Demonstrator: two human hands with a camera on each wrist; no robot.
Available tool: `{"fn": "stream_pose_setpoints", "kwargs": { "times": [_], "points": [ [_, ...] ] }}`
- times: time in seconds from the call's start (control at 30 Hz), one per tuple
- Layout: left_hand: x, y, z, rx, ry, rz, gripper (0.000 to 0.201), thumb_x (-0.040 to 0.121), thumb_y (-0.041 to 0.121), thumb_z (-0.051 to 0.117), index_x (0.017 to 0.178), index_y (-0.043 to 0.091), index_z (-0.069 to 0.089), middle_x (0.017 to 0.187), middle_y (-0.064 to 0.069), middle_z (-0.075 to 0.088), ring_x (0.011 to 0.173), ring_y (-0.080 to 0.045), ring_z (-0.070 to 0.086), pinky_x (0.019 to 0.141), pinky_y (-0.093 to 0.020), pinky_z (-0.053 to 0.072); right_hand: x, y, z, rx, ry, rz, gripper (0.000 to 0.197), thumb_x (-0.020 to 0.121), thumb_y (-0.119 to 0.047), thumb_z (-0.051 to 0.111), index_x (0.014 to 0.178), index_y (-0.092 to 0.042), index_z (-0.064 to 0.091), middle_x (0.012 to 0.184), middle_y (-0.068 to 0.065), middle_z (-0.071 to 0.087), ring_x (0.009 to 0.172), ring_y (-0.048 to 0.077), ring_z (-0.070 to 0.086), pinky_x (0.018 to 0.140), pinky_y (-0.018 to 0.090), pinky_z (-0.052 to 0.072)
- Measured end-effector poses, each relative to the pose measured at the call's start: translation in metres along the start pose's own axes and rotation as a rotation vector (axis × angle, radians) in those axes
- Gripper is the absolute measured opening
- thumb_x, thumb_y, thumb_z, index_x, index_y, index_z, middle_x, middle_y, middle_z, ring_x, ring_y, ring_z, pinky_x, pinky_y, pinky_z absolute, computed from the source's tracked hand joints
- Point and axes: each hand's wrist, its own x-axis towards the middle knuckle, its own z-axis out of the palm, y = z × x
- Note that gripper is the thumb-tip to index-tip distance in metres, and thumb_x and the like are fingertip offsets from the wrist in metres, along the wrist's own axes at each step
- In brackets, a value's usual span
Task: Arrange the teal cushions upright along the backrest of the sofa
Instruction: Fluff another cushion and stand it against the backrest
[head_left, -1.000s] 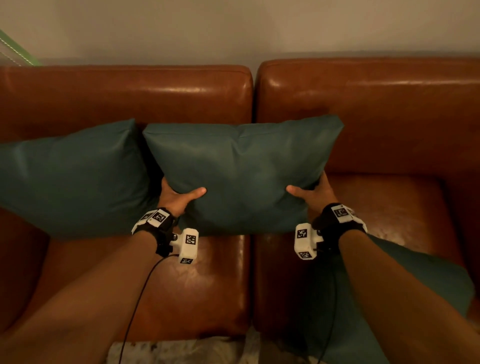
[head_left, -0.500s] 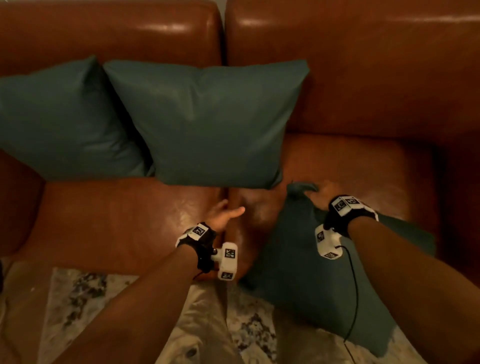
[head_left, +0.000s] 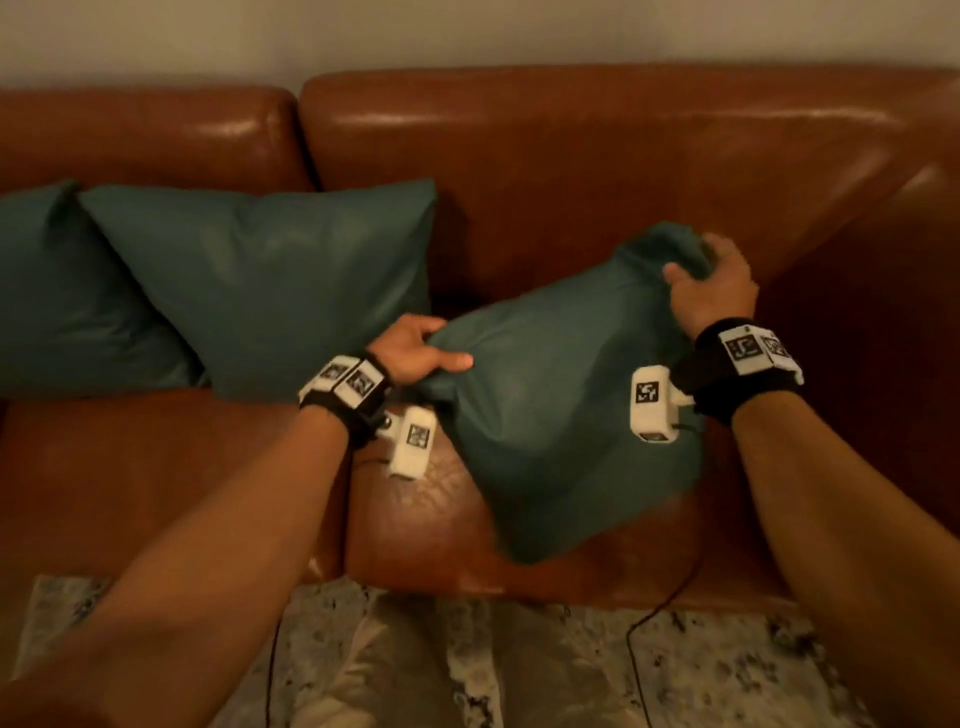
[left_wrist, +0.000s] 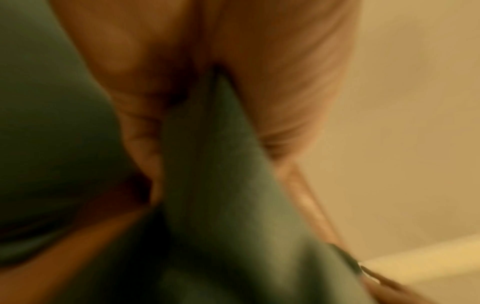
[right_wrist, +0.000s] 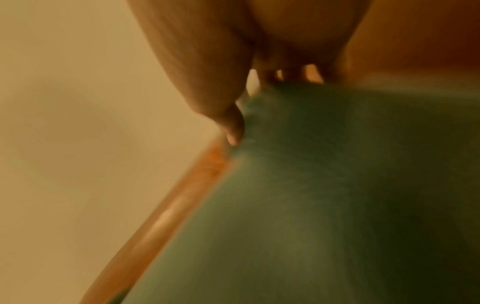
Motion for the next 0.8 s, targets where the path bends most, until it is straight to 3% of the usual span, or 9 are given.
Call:
{"fn": "stream_pose_setpoints", "kwargs": {
  "times": [0.1,0.17,0.27,0.33,0.43,0.5,0.6,0.73,0.8],
  "points": [
    [0.014,0.061,-0.005,0.145,0.032,0.088,0.014,0.074,0.017,0.078,0.087,0.018,0.074,0.068,0.014,0.069,0.053,0.011,0.058,0.065,-0.017,0.051,-0.02,-0.02,-0.017,-0.285,-0.211,-0.337,0.098,0.073,-0.057,0.073,0.151,-0.034,0.018,0.161,0.017,0.013,0.149,0.037,0.01,0.119,0.053,0.012],
    [0.019,0.099,-0.007,0.215,0.04,0.169,0.016,0.074,0.018,0.078,0.089,0.013,0.075,0.08,0.0,0.073,0.068,0.0,0.062,0.07,-0.022,0.052,-0.033,-0.027,-0.017,-0.535,-0.419,-0.538,0.119,0.057,-0.072,0.073,0.152,-0.039,0.009,0.164,0.012,-0.006,0.15,0.034,-0.013,0.117,0.057,-0.008],
    [0.018,0.144,-0.008,0.39,0.016,0.25,0.011,0.075,0.027,0.077,0.084,0.021,0.074,0.082,0.002,0.072,0.08,-0.01,0.064,0.071,-0.026,0.049,-0.039,-0.034,-0.014,-0.737,-0.516,-0.669,0.131,0.052,-0.073,0.074,0.152,-0.037,-0.002,0.164,0.011,-0.001,0.15,0.032,-0.013,0.113,0.061,-0.015],
    [0.021,0.158,-0.005,0.439,-0.014,0.243,0.02,0.076,0.032,0.075,0.094,0.025,0.074,0.095,0.002,0.072,0.091,-0.014,0.064,0.079,-0.029,0.049,-0.029,-0.033,-0.017,-0.662,-0.462,-0.667,0.11,0.059,-0.065,0.076,0.149,-0.035,0.021,0.152,0.014,0.03,0.148,0.033,0.015,0.114,0.064,-0.008],
    [0.021,0.149,-0.001,0.248,-0.027,0.285,0.029,0.08,0.033,0.072,0.108,0.028,0.071,0.112,0.0,0.071,0.101,-0.014,0.064,0.085,-0.033,0.054,-0.015,-0.019,-0.023,-0.548,-0.361,-0.678,0.063,0.071,-0.049,0.076,0.125,-0.025,0.056,0.119,0.009,0.057,0.119,0.033,0.053,0.115,0.063,0.014],
    [0.014,0.132,-0.002,-0.076,0.027,0.289,0.023,0.086,0.032,0.065,0.11,0.035,0.065,0.107,0.0,0.071,0.093,-0.011,0.066,0.072,-0.028,0.052,-0.013,-0.009,-0.027,-0.387,-0.256,-0.618,0.045,0.073,-0.039,0.078,0.11,-0.016,0.066,0.106,0.012,0.064,0.105,0.036,0.059,0.107,0.056,0.033],
    [0.014,0.093,-0.008,-0.354,0.145,0.141,0.024,0.094,0.038,0.051,0.116,0.038,0.058,0.104,0.004,0.07,0.098,-0.013,0.065,0.086,-0.033,0.047,-0.001,-0.004,-0.046,-0.151,-0.056,-0.495,0.038,0.072,-0.036,0.081,0.097,-0.009,0.07,0.097,0.015,0.07,0.093,0.034,0.064,0.087,0.044,0.046],
    [0.016,0.041,-0.001,-0.403,0.3,-0.035,0.042,0.092,0.033,0.055,0.132,0.02,0.055,0.118,0.0,0.064,0.105,-0.009,0.057,0.101,-0.032,0.039,0.02,-0.005,-0.088,0.396,0.004,-0.309,0.036,0.073,-0.024,0.079,0.107,-0.018,0.069,0.08,-0.019,0.073,0.078,0.001,0.067,0.076,0.026,0.056],
    [0.01,0.029,0.005,-0.535,0.341,-0.088,0.05,0.092,0.035,0.055,0.14,0.024,0.046,0.134,0.001,0.054,0.121,-0.013,0.048,0.1,-0.038,0.035,0.027,0.005,-0.097,0.581,0.028,-0.182,0.035,0.077,-0.018,0.076,0.112,-0.017,0.068,0.085,-0.019,0.073,0.08,-0.002,0.069,0.073,0.021,0.056]
  ]
}}
